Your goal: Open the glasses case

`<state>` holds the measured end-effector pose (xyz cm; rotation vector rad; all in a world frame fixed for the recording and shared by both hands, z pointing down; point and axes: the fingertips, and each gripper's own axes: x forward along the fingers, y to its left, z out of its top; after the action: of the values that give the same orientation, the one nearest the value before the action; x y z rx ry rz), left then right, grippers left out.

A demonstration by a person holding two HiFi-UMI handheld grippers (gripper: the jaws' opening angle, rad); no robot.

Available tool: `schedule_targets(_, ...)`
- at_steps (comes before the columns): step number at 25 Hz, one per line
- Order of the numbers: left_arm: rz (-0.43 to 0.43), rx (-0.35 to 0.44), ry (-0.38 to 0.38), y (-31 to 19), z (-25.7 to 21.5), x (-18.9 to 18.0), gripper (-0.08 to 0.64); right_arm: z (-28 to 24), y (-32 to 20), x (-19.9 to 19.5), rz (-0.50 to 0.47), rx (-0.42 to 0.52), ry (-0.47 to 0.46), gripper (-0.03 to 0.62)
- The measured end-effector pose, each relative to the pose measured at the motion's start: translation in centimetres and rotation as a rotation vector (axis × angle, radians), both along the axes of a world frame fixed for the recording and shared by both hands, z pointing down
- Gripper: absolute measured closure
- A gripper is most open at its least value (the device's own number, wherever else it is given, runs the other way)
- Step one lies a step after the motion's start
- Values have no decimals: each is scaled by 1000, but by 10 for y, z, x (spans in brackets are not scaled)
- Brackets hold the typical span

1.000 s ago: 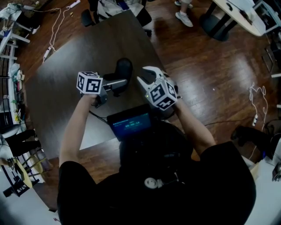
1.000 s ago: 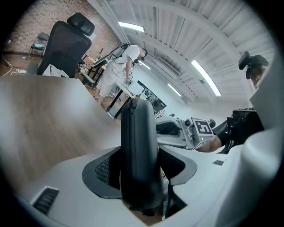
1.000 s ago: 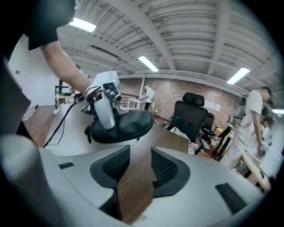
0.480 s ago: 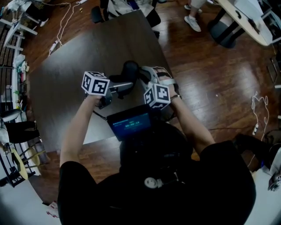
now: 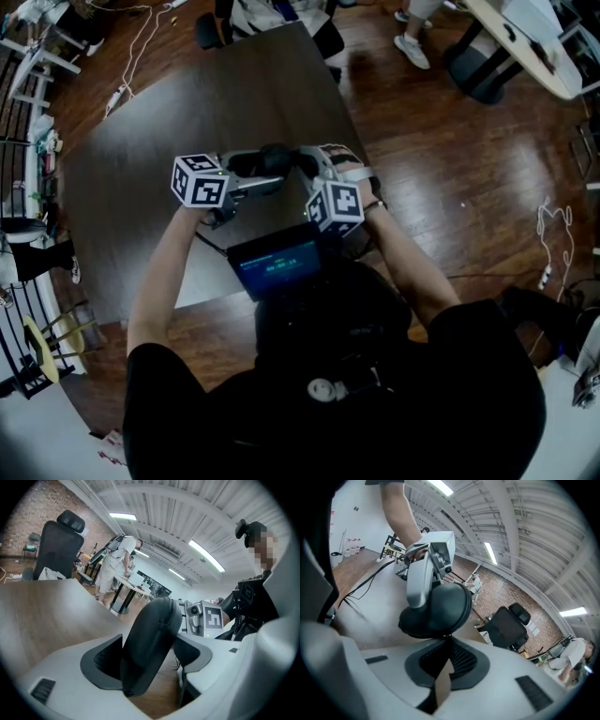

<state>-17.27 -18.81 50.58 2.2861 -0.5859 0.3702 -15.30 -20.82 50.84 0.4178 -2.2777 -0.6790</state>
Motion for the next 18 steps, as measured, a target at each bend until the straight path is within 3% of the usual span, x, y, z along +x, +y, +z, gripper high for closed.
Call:
schedule_targets(3,18,130,-9,-7,-13,4,227,1,4,-2,-13,-36,-14,584)
schedule_targets(6,53,278,-94,-12,-20,11,227,-1,8,-5,-32,-47,-17,584)
schedule_targets(8,57,327,-134,-15,-22,15,252,1,10,-6,-40,-53,-10,584)
schedule_targets(11,15,297,-82,-21,-26,12,268,-4,5,-5,-7,-67,-46,583)
schedule_targets(18,-169,224,159,-39,-51,4,273,-1,0,-3,23,-37,-24,583)
